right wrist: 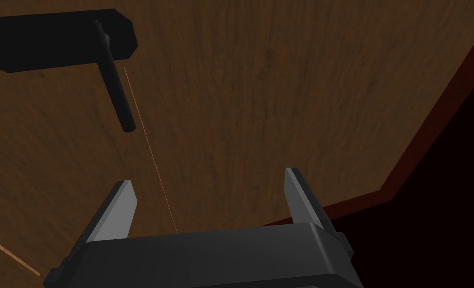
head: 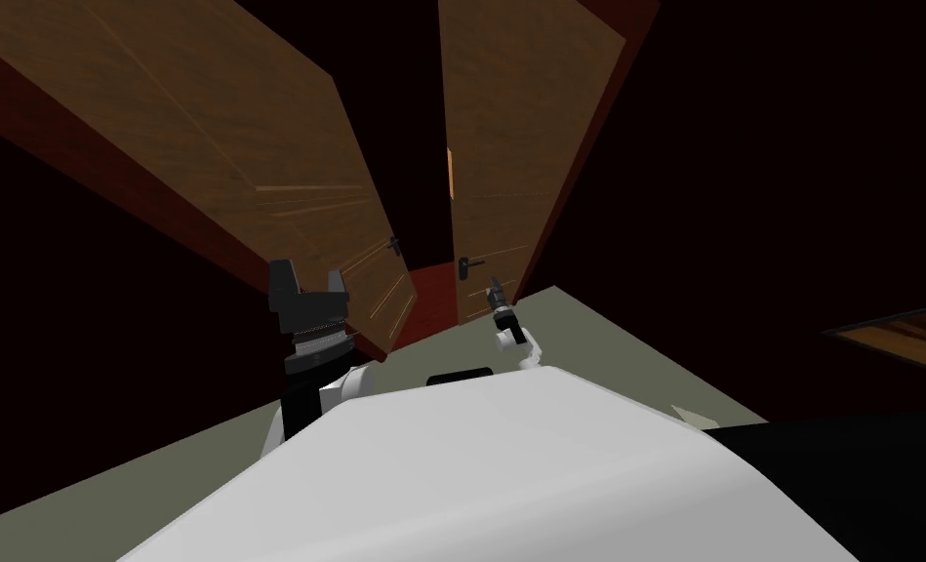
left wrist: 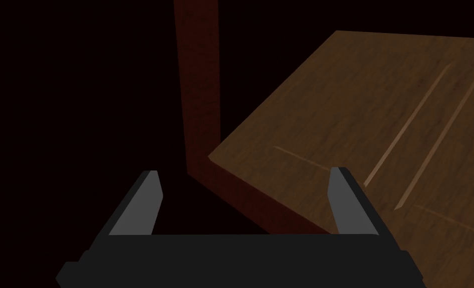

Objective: Push the door open

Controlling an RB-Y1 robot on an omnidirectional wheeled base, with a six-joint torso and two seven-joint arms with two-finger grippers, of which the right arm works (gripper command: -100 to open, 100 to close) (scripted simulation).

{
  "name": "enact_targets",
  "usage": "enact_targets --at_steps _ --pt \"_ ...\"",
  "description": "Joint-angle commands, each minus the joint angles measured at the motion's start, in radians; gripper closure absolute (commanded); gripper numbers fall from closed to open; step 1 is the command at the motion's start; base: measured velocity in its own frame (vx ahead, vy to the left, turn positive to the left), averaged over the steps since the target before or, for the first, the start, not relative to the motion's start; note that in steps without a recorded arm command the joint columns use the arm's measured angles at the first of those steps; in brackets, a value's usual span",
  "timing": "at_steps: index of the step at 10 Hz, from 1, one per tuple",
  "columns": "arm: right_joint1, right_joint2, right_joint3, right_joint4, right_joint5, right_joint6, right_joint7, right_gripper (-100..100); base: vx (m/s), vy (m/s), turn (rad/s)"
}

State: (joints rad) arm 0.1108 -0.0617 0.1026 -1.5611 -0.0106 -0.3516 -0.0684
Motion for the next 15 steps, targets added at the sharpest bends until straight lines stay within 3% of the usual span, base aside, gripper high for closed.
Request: enact_targets --at_steps 1,10,15 --pt "-0.020 -0.005 0.004 0.037 0.001 0.007 -0.003 -100 0.078 -0.109 0.069" --pt "-0.119 0.002 0.021 0.207 0.014 0.043 -0.001 -100 0.069 -0.070 0.065" --pt "-0.193 0.018 0.034 0.334 0.024 0.069 0.001 -100 0.117 -0.112 0.084"
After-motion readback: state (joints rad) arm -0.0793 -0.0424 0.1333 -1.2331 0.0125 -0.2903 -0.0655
